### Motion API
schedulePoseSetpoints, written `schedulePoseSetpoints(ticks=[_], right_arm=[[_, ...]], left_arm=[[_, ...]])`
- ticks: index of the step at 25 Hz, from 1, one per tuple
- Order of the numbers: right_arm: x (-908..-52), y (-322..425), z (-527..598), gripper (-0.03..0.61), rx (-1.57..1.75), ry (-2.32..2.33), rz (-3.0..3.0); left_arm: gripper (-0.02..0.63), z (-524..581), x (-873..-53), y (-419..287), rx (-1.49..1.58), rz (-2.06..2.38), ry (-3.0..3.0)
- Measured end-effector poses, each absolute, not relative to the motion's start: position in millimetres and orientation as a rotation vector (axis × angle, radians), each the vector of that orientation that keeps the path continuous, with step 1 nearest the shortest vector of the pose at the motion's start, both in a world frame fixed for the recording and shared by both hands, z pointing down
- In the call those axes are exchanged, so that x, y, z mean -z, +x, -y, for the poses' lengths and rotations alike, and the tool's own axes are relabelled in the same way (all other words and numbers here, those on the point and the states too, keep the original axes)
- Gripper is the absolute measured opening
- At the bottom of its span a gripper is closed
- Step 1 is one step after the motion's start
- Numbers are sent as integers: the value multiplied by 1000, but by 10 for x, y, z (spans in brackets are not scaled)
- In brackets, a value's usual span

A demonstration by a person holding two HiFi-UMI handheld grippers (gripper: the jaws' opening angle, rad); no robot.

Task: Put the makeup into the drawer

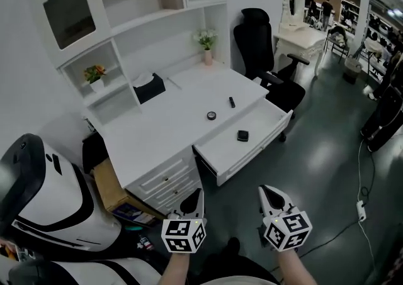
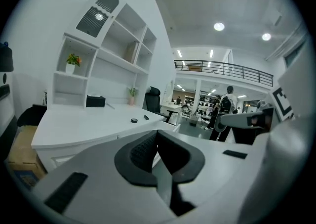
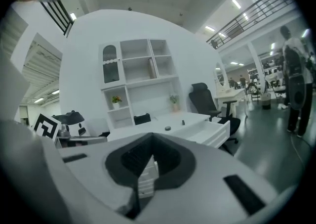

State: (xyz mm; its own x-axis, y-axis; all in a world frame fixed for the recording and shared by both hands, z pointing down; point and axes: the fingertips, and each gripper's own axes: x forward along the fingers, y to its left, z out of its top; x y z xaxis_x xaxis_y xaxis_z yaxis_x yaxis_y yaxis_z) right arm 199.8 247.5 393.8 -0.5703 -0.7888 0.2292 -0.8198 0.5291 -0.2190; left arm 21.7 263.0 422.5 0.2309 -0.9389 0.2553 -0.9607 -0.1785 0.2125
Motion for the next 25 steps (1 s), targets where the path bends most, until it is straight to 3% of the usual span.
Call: schedulePoseSetpoints(ticks=[10, 25], right_arm=[[-3894, 2190, -1819, 6, -432, 1406, 2681], [-4009, 1925, -1219, 84, -514, 1315, 2697]], left_arm=[[2, -2059, -4237, 337, -108, 1819, 2155], [3, -1589, -4212, 153, -149, 1875, 2116]])
